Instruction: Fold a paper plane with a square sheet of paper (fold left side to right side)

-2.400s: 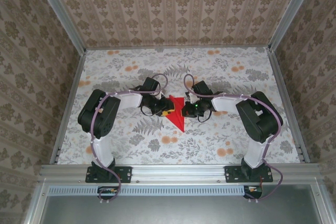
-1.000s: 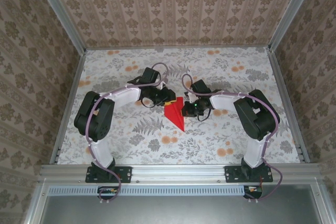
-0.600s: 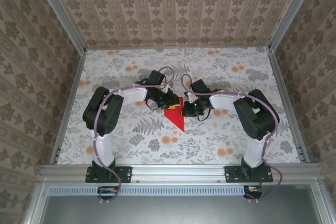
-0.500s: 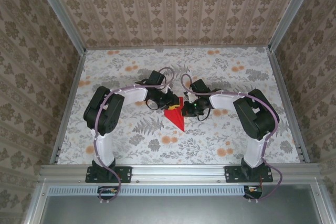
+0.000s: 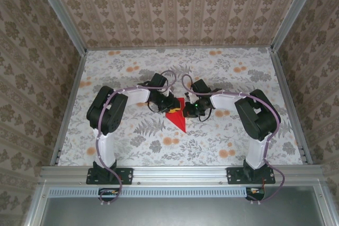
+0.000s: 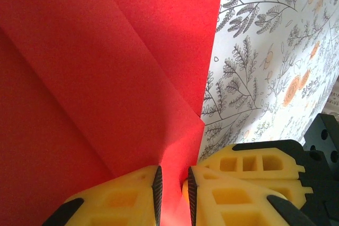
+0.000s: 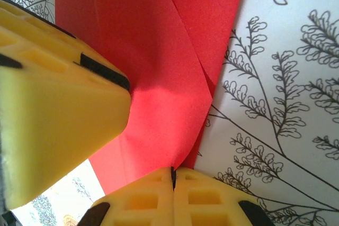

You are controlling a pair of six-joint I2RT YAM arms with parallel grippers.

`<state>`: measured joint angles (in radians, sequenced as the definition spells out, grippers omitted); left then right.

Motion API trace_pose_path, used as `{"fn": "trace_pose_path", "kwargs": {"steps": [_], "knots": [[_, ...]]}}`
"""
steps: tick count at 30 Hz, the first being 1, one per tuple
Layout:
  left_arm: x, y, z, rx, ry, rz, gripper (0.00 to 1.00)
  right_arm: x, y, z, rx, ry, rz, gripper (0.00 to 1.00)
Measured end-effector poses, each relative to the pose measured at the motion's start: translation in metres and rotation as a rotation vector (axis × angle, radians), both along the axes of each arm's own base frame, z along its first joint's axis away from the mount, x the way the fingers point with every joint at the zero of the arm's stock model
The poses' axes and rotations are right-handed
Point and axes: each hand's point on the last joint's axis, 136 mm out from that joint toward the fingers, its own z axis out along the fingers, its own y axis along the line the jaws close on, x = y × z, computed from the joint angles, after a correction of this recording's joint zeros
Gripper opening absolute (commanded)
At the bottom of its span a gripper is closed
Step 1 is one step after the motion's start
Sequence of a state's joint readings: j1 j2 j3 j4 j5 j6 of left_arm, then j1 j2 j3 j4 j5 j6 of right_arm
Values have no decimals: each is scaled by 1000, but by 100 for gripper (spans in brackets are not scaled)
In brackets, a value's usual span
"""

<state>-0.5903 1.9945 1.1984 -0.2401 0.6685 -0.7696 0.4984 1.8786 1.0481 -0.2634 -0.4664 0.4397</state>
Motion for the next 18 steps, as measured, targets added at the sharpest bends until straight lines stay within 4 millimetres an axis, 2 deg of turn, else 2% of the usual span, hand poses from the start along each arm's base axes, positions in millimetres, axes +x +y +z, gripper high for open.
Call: {"fn": "trace_pose_path", "kwargs": {"steps": [18], "knots": [[0,5,-7,32,-6,7,22,0,0,0,-10,-13,16,0]]}}
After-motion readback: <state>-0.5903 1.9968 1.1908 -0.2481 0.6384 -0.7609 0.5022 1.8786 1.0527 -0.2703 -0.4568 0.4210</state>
